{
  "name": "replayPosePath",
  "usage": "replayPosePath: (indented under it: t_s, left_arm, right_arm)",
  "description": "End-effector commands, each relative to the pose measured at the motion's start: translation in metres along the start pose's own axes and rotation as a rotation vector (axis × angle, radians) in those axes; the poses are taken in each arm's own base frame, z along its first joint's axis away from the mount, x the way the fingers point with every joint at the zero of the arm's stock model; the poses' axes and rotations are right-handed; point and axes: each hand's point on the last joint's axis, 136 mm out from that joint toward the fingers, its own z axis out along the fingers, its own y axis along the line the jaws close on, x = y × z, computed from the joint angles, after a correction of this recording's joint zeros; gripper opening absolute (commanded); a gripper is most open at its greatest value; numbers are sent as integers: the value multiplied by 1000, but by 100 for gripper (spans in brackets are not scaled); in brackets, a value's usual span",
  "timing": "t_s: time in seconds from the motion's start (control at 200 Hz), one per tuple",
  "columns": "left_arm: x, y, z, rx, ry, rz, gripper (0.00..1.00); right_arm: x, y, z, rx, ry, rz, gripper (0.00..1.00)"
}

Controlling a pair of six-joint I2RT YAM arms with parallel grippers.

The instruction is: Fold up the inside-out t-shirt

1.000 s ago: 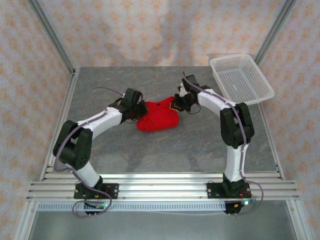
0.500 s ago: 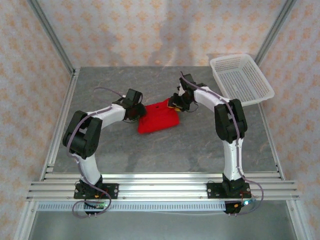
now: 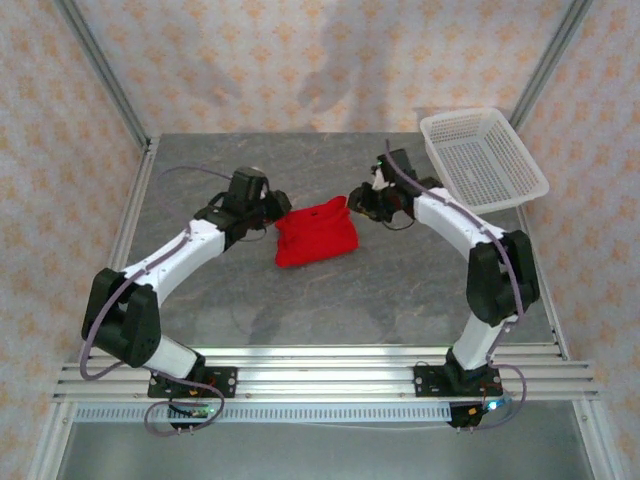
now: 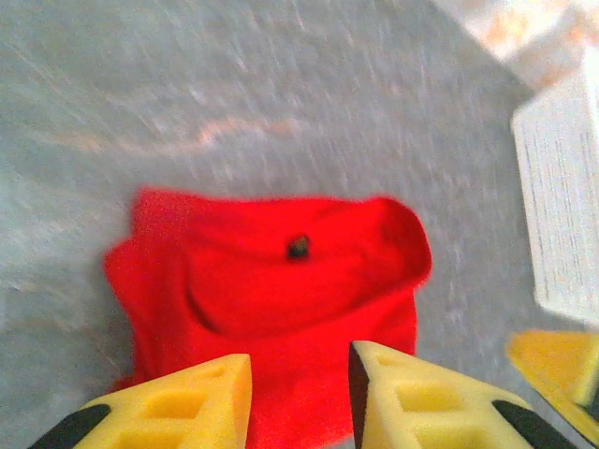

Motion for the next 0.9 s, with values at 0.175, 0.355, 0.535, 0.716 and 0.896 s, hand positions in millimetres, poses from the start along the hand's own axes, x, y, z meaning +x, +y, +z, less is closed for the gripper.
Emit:
replayPosePath:
  t_s: [0.175,0.355,0.535,0.716,0.896]
  left_arm:
    - [54,46,62,-159,145,-40,26]
    - [85,78,82,-217,215,-44,27]
    - [54,61,50,-177,133,-33,39]
    - [9,51,25,-200,44,-56,46]
    - [-6,65,51,-181,47,-121,47]
  right_arm:
    - [50,-76,70,260,183,45,31]
    - [57,-72,63,248,217,49,29]
    - [15,-27,28,173,98,13,36]
    - [-34,-38,21,240,-51,115,41]
    - [-51,-39,58,198,-6,160,42]
